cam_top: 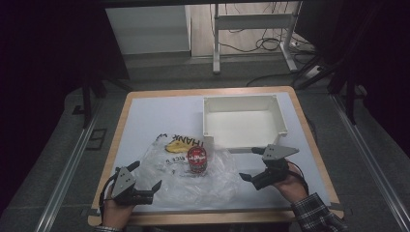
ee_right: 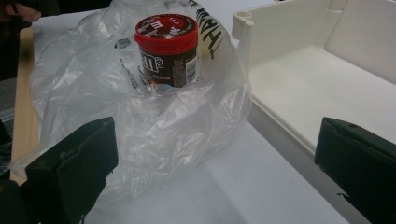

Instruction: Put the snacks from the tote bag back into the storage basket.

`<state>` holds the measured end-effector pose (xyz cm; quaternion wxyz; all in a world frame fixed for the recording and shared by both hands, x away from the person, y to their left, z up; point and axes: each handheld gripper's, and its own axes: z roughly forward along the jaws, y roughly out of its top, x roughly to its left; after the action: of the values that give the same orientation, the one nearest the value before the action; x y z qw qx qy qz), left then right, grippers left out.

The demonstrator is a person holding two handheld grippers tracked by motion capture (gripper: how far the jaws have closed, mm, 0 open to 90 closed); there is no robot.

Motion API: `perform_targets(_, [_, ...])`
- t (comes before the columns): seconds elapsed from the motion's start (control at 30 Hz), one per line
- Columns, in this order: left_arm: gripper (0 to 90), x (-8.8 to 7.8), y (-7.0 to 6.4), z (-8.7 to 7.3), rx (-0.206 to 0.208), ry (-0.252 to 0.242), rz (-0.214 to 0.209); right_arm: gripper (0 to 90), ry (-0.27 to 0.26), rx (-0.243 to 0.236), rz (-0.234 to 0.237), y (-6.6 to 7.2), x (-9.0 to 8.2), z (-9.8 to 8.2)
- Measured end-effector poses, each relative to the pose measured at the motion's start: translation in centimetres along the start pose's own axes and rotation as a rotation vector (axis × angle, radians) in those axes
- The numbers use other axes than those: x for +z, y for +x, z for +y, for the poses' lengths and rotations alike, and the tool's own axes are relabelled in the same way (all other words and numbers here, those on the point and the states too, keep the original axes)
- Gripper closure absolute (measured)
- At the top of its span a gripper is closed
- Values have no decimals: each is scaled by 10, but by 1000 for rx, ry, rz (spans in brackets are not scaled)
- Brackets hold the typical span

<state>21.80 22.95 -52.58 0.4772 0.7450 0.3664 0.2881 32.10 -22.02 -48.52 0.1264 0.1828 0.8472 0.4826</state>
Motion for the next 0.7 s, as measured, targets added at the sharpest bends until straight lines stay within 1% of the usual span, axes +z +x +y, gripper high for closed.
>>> perform_targets(0.1, [0,0,0,0,1,0,-3,0,8,-15,8,1,3,1])
perform_targets(0.17, [0,0,0,0,2,1,-2,0,9,-17,11,1,3,1])
perform_targets(0.3, [0,1,-1,0,7,7,-1,0,6,-12,27,1,7,1])
perform_targets(0.37, [0,1,-1,0,10,8,0,0,-9,5,38,0,8,2])
perform_targets(0.63, [0,1,-1,0,14,11,1,0,-8,3,37,0,10,3])
perform_targets(0.7, [0,1,-1,0,15,11,2,0,-7,-5,42,0,11,4])
